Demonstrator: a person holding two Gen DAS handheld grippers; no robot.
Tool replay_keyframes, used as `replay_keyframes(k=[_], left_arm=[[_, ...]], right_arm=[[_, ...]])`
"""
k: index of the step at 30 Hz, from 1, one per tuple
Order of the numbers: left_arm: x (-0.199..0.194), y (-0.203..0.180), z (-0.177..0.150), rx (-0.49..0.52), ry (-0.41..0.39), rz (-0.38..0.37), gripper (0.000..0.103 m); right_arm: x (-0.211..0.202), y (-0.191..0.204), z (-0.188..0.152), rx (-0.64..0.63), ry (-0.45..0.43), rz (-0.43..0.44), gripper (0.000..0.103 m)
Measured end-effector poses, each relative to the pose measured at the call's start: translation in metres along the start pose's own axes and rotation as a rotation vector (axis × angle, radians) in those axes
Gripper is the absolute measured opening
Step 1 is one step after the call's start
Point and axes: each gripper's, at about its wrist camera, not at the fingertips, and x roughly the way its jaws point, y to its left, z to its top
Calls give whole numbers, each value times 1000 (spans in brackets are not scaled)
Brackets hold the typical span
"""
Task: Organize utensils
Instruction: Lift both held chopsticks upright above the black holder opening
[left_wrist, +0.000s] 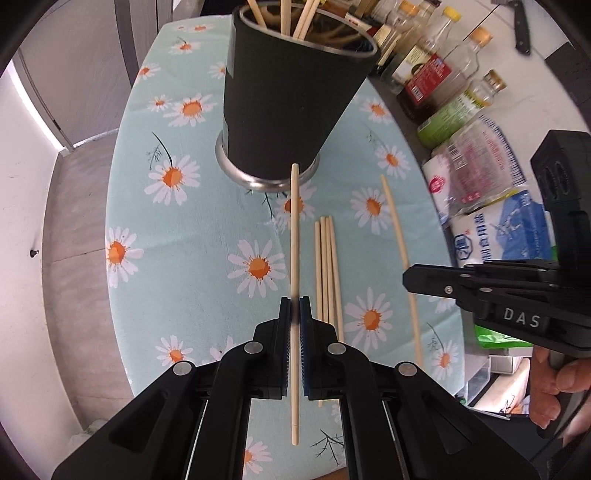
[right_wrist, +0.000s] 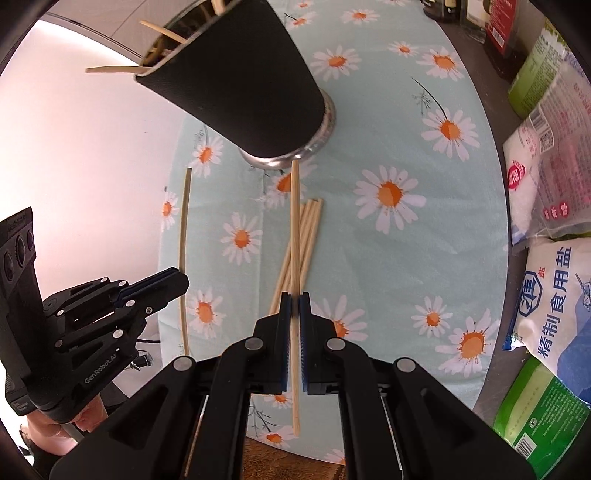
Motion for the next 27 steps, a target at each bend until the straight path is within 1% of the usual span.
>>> replay_keyframes(k=[5, 8, 9, 10, 12, 14, 17, 19, 23, 26, 27], left_arm=[[-19, 6, -3, -4, -52, -61, 4], [-26, 11, -3, -10, -75, -81, 4], [-28, 12, -3, -9, -87, -96, 4], [-32, 13, -4, -5, -100, -104, 4], [-40, 15, -4, 8, -128, -126, 4], [-46, 16, -4, 23, -149, -125, 4], [-54, 18, -1, 30, -171, -143, 4], [-62, 19, 3, 45, -201, -161, 4], [-79, 16, 13, 75, -280, -184, 4], [-88, 17, 23, 74, -327, -202, 4], [-91, 16, 26, 77, -341, -209, 4]], right_arm=[[-14, 14, -1, -8, -43, 45, 6], [-20, 22, 1, -10, -76, 86, 6], [-23, 25, 2, -11, -91, 104, 6], [-26, 26, 2, -4, -89, 136, 6], [-34, 31, 1, -12, -133, 138, 6], [-41, 36, 1, -23, -175, 137, 6], [-46, 37, 5, -15, -209, 180, 6], [-54, 38, 7, -24, -243, 196, 6], [-72, 46, 15, -67, -341, 212, 6], [-91, 53, 20, -103, -417, 215, 6], [-98, 56, 22, -124, -455, 209, 6]])
